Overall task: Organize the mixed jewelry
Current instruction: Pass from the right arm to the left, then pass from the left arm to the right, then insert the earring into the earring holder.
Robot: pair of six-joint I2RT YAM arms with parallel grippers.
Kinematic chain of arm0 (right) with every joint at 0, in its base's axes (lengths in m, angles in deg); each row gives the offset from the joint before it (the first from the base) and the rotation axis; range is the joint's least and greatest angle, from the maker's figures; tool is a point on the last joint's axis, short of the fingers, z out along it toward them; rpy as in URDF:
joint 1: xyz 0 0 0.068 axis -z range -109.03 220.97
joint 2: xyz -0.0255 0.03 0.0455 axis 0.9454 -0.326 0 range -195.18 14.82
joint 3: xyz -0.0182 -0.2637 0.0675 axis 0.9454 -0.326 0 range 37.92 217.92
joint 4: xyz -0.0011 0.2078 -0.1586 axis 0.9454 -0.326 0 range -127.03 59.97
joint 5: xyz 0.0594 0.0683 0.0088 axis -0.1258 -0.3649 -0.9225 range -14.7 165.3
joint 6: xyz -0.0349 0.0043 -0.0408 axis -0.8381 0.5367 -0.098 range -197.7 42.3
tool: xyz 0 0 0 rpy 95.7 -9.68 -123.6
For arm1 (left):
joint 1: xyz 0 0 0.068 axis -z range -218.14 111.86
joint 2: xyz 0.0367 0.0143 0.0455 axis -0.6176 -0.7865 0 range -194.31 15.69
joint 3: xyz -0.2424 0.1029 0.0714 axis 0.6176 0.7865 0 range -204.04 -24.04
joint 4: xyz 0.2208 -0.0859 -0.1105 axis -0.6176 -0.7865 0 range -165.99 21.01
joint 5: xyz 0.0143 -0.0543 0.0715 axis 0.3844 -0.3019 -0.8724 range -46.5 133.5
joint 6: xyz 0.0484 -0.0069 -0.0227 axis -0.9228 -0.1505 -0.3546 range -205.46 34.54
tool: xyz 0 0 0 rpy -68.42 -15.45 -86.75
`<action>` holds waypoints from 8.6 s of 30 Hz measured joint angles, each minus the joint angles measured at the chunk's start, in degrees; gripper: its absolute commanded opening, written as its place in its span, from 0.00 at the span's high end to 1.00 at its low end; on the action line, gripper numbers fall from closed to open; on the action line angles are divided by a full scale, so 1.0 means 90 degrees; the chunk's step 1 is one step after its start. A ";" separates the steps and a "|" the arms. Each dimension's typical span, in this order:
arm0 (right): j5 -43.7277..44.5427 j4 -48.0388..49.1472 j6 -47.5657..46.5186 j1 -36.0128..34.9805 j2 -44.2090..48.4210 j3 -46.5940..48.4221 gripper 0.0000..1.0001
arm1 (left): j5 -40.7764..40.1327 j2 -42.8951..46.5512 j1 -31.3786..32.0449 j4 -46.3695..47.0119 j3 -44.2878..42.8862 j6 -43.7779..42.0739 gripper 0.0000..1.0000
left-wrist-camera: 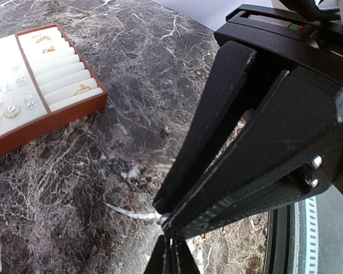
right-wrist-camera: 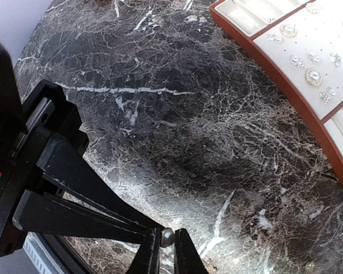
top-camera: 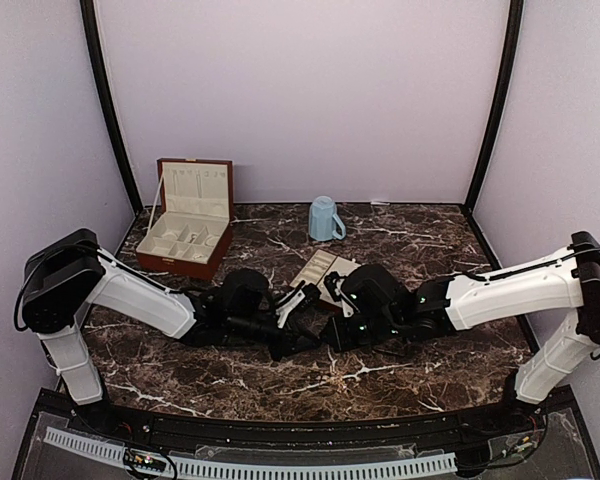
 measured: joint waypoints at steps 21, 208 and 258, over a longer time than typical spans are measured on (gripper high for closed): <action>0.0063 0.0491 0.0216 0.0053 0.1200 -0.0573 0.47 | -0.0321 0.0476 0.0039 0.0636 0.0559 0.0151 1.00; -0.0690 0.0617 -0.1630 0.3466 -0.2198 0.1423 0.87 | -0.0406 0.4396 -0.4065 -0.4461 -0.0449 -0.0901 0.30; -0.0440 0.0104 -0.1938 0.3466 -0.1246 0.1263 0.78 | -0.0724 0.4719 -0.4065 -0.4435 -0.0197 -0.0950 0.30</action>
